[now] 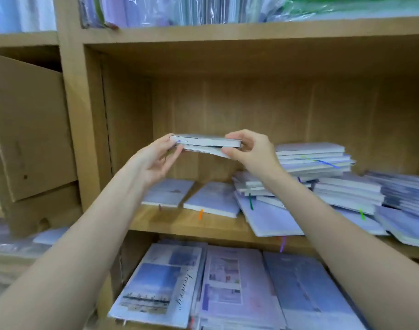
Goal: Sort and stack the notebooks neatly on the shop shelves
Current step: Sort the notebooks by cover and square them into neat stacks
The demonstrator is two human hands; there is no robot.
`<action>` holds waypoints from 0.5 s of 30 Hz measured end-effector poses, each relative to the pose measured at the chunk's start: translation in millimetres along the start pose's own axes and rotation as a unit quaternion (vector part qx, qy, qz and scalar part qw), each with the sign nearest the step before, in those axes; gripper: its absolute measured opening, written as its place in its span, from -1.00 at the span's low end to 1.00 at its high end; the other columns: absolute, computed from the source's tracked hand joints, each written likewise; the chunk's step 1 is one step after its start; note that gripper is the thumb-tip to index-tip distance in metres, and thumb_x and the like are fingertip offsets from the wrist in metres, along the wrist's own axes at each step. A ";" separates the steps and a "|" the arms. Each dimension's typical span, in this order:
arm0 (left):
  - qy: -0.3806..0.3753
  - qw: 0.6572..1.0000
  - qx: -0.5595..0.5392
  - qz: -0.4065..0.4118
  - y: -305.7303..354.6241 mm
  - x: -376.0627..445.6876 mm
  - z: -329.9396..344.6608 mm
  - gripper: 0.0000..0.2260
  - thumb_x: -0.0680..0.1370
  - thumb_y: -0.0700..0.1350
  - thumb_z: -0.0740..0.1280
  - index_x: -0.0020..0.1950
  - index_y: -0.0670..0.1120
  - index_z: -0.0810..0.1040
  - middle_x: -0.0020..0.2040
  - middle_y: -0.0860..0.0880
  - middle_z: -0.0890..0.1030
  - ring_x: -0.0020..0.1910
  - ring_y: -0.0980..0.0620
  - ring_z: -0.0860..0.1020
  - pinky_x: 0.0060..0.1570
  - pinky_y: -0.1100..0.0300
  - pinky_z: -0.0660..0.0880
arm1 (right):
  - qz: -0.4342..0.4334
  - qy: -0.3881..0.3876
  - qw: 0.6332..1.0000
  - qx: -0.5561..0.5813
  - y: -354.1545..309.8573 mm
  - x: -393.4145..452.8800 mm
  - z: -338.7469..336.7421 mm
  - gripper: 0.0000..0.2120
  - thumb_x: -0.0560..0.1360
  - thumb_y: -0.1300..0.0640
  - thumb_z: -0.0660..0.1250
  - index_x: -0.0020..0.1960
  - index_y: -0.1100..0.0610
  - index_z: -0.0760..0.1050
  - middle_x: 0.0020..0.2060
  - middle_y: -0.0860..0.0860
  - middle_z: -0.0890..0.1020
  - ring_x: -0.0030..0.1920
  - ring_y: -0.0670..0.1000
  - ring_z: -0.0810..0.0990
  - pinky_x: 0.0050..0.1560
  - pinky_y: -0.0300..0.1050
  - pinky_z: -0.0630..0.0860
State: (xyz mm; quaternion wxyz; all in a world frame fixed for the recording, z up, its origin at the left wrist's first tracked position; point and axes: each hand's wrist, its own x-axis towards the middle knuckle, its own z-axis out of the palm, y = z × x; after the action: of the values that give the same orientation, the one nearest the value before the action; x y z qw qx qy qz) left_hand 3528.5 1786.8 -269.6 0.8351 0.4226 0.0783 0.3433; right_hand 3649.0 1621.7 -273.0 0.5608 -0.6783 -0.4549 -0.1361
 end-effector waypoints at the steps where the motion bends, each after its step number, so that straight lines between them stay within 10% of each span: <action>1: 0.016 0.999 0.024 0.014 6.3 0.9 -12.8 -0.83 0.53 -0.35 0.27 0.10 -0.27 0.54 0.05 -0.17 0.57 0.08 -0.05 0.56 -0.25 0.32 0.59 | 0.004 -0.009 1.000 0.014 3.3 -1.8 16.5 -0.80 0.36 0.14 0.48 -0.09 -0.07 0.55 -0.17 0.01 0.65 -0.15 -0.04 0.54 0.01 -0.07 0.49; 5: 0.108 0.976 0.189 0.024 9.7 0.3 -62.1 -0.85 0.52 -0.40 0.25 0.04 -0.30 0.55 0.01 -0.21 0.56 -0.08 0.00 0.62 -0.16 0.28 0.60 | 0.063 -0.062 0.996 0.003 20.5 -6.4 76.1 -0.82 0.41 0.14 0.46 0.00 0.03 0.56 -0.15 -0.04 0.59 -0.11 -0.07 0.52 -0.04 -0.18 0.43; 10: 0.143 0.793 0.592 0.026 -30.1 3.0 -103.1 -0.67 0.57 -0.32 0.16 0.31 -0.16 0.49 0.29 -0.10 0.47 0.16 -0.03 0.45 0.01 0.24 0.37 | 0.139 -0.231 0.955 -0.124 41.9 -18.7 129.6 -0.64 0.48 0.15 0.38 0.24 0.24 0.46 -0.13 0.06 0.55 -0.13 -0.01 0.54 -0.34 -0.35 0.35; 15: 0.148 0.734 0.659 0.079 -39.3 3.1 -130.2 -0.56 0.56 -0.31 0.16 0.43 -0.08 0.30 0.33 -0.12 0.45 0.23 -0.11 0.44 0.08 0.15 0.39 | 0.118 -0.250 0.944 -0.182 51.1 -13.1 130.5 -0.56 0.52 0.11 0.32 0.36 0.20 0.36 -0.01 0.04 0.52 0.07 0.05 0.45 -0.25 -0.29 0.29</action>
State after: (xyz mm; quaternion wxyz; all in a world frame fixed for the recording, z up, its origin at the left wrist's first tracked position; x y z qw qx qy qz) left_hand 3496.1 1857.7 -381.1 0.2957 0.8155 0.3735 0.3286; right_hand 3638.7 1733.3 -358.3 0.3082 -0.8300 -0.4642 0.0246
